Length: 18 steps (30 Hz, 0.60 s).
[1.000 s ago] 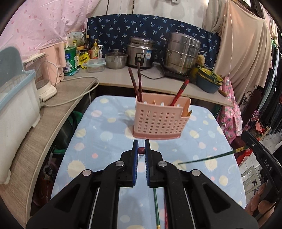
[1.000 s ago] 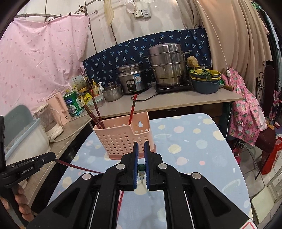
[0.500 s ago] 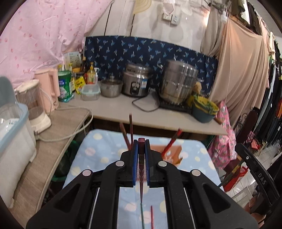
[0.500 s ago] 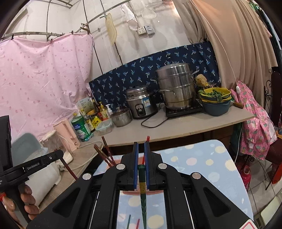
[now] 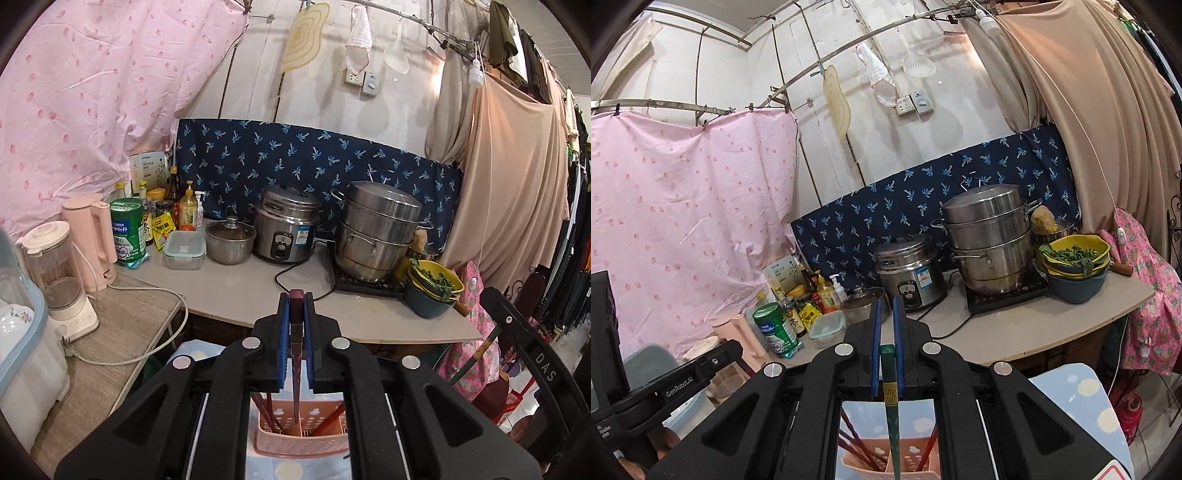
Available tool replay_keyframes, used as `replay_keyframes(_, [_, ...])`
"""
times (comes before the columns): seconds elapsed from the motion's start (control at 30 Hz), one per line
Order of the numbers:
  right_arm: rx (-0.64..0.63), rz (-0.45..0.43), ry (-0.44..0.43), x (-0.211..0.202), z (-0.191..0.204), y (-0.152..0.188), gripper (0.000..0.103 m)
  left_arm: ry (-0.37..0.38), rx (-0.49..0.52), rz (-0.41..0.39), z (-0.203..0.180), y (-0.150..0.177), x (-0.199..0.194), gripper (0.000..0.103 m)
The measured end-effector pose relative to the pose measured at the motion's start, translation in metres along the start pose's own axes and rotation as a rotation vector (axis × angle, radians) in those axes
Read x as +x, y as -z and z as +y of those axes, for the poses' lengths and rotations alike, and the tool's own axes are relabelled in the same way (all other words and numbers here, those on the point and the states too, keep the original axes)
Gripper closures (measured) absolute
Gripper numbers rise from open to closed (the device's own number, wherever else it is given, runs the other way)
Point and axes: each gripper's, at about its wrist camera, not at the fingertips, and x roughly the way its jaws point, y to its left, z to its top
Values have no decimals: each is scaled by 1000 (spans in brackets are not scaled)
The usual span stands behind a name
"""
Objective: Organize utensils
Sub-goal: 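Lower both chopsticks into the basket and open both tools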
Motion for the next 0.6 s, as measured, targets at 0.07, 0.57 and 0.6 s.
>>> replay_keyframes(0.07, [-3, 10, 3, 12, 1, 2, 97, -7, 4, 15, 0, 2, 11, 96])
replay_keyframes(0.57, [28, 108, 27, 59, -16, 36, 97, -27, -7, 108, 13, 36, 51, 96])
replay_keyframes(0.6, [27, 121, 31, 61, -18, 42, 97, -28, -8, 115, 14, 40, 54, 96])
